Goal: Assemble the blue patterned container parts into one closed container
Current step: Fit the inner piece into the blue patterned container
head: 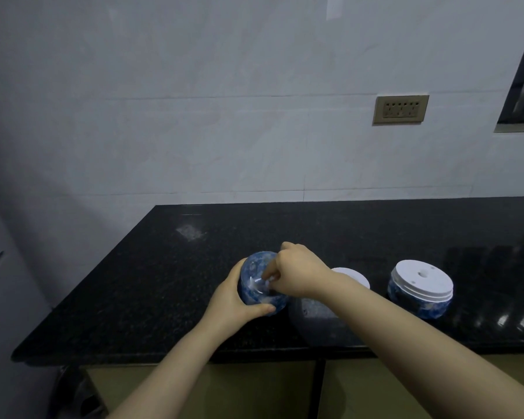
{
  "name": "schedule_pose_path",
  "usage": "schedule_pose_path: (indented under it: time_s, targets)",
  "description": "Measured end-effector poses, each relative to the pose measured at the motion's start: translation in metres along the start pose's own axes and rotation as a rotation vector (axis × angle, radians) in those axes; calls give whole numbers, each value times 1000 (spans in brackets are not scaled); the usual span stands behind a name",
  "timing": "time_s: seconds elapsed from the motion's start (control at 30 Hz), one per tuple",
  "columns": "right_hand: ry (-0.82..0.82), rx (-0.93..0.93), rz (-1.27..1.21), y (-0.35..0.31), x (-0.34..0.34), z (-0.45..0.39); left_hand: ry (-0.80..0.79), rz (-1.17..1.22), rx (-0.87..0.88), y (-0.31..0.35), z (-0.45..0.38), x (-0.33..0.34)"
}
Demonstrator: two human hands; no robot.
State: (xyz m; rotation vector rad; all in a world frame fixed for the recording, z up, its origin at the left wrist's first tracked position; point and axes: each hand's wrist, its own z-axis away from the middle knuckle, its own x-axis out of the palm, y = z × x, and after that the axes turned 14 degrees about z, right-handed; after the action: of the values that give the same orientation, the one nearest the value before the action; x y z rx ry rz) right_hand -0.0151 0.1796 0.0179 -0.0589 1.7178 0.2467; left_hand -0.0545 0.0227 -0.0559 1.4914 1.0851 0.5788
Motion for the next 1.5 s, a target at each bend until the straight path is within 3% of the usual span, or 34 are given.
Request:
schedule_pose_path:
  time_s: [0.37,0.7,1.07,1.2,1.5]
  targets:
    - [-41,-79,174,-10,-10,6,-19,-21,54,9,7,5]
    - [-44,9,252,-18,-8,1,-6,-30,38,13,7,5]
    - [46,35,141,-9,-8,3,-17,-39,32,15,8,5]
    - [-27,-87,140,-3,-10,6,-8,-46,29,15,8,4]
    - [-132,-12,370,-16,-18,-3,5,-55,23,12,5,4]
